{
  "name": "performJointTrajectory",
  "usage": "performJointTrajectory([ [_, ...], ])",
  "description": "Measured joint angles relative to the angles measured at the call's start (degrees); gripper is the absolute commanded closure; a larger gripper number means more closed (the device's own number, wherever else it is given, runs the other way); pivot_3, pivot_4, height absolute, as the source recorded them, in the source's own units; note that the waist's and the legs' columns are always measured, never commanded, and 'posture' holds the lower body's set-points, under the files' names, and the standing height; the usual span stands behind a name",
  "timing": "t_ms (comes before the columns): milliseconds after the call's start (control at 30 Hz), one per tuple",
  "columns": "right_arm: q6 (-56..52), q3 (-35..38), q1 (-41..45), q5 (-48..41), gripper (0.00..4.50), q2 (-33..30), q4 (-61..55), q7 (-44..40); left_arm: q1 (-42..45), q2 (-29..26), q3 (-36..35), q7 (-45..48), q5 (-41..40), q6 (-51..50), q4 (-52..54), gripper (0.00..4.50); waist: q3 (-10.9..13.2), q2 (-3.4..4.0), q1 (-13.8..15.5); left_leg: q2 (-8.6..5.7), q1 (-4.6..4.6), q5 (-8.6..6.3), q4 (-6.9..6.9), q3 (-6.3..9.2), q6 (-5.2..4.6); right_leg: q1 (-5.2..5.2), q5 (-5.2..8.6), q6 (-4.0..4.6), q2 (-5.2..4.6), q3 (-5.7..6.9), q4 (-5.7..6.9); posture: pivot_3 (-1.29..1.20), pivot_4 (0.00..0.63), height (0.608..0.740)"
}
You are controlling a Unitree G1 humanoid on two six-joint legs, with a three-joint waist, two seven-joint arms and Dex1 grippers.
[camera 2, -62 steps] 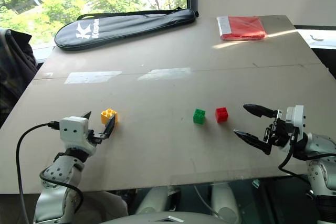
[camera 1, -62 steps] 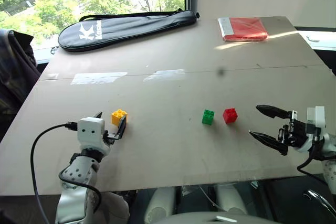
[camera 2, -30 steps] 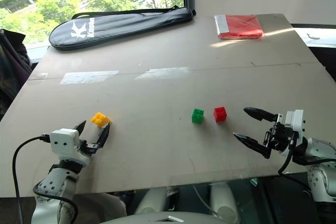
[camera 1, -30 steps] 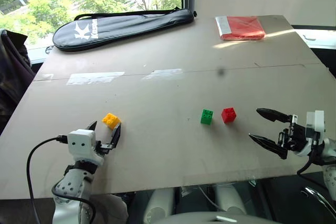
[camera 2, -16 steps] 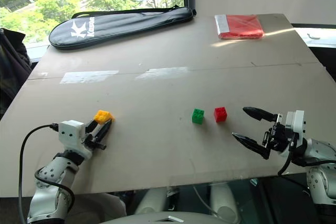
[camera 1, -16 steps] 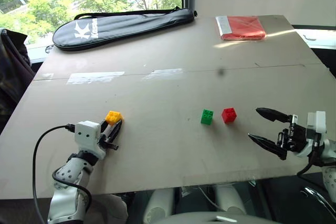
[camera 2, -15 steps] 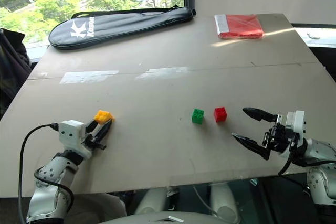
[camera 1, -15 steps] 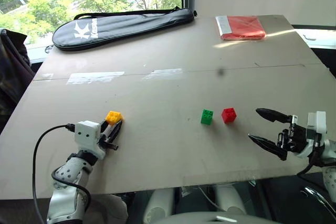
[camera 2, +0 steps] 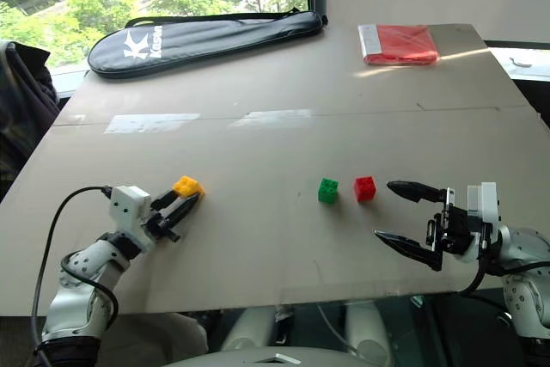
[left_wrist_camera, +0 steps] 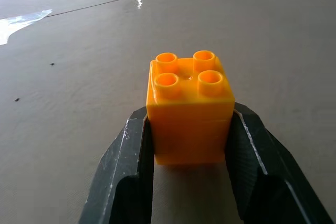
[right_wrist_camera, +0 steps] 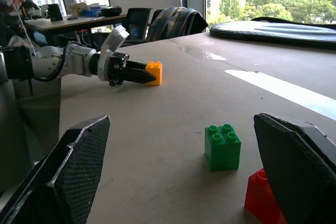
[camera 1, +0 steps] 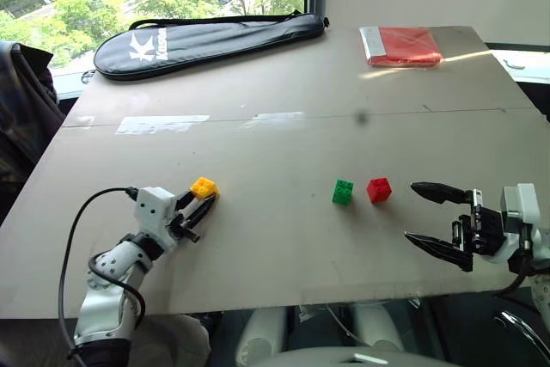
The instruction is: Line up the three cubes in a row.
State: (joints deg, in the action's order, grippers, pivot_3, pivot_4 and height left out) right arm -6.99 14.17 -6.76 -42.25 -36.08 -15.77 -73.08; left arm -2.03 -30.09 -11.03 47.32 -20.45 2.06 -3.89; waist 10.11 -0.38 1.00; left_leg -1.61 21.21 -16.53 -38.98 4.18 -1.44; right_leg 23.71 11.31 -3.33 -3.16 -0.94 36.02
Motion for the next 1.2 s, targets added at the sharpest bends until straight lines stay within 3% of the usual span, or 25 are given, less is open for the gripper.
performJointTrajectory([
  [400, 0.2, 1.0, -5.9, 0.5, 0.00, 0.4, -2.7, 2.3, 25.2, 0.0, 17.9, 27.6, 3.5, 3.6, -18.5, 3.25, 0.0, 0.02, 0.0, -0.13, 0.47, 0.02, -0.09, 0.18, 0.00, 0.28, -0.27, 0.06, 0.02, 0.19, -0.09, 0.00, 0.150, 0.712],
  [633, 1.5, 2.3, -8.9, 0.9, 0.00, 1.1, -3.8, 3.2, 36.4, 2.9, 21.1, 36.3, 6.8, 10.2, -32.8, 3.25, 0.0, 0.01, -0.3, -0.14, 0.50, 0.02, -0.13, 0.18, -0.02, 0.31, -0.29, 0.00, 0.03, 0.17, -0.08, 0.00, 0.150, 0.712],
  [900, 3.0, 2.5, -10.2, 1.3, 0.00, 2.3, -4.4, 4.1, 42.7, 6.5, 21.7, 39.8, 9.3, 15.9, -43.1, 3.25, 0.0, 0.00, -0.1, -0.18, 0.54, 0.02, -0.19, 0.21, -0.02, 0.29, -0.29, -0.01, 0.02, 0.17, -0.08, 0.00, 0.150, 0.712],
  [1200, 3.5, 2.5, -10.4, 1.4, 0.00, 2.6, -4.5, 5.1, 43.2, 9.2, 21.0, 39.6, 9.8, 17.1, -45.2, 3.25, 0.0, 0.00, -0.1, -0.19, 0.52, 0.02, -0.27, 0.33, -0.03, 0.19, -0.27, -0.08, 0.02, 0.23, -0.08, 0.00, 0.150, 0.712],
])
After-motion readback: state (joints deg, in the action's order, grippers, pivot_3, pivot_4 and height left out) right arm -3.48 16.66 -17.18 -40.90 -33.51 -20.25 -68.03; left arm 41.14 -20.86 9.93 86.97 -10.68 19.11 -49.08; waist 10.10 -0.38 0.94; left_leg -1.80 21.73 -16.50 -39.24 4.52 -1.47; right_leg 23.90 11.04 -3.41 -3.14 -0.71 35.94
